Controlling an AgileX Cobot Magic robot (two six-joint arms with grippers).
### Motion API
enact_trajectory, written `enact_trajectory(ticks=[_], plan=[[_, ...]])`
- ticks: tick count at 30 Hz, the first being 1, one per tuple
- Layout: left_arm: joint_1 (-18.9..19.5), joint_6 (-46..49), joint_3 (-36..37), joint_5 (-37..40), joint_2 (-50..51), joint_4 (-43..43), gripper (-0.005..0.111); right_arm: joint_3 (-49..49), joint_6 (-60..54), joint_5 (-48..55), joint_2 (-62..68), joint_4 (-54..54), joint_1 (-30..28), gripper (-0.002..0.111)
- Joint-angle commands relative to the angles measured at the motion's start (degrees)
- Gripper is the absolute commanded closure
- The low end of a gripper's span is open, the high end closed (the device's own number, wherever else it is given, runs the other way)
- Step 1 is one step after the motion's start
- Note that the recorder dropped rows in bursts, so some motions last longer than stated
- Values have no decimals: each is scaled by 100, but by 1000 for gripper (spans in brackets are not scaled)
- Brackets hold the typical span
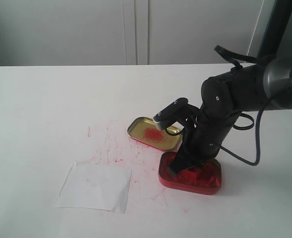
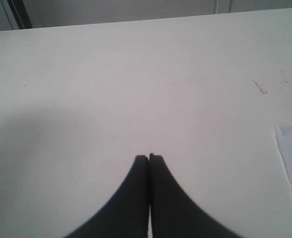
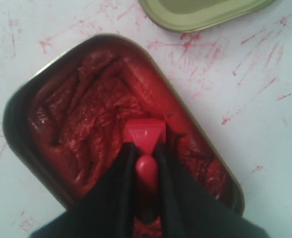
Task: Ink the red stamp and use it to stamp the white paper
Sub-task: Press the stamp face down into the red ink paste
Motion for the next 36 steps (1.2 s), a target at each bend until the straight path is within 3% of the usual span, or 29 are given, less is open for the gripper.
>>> enact_trajectory(ticks=[1,20,27,36], plan=[[-16,-5,17,-21,-22,8,107,219,167,182,58,-56,-35,108],[-16,-5,17,-21,-22,8,107,219,495,-255,-822,690,-128,108],[-16,-5,17,-21,-22,8,107,251,-555,-247,-740,1874,-487,108],[-16,-5,17,-21,-22,8,107,523,-907,-314,-740,2071,-764,108]])
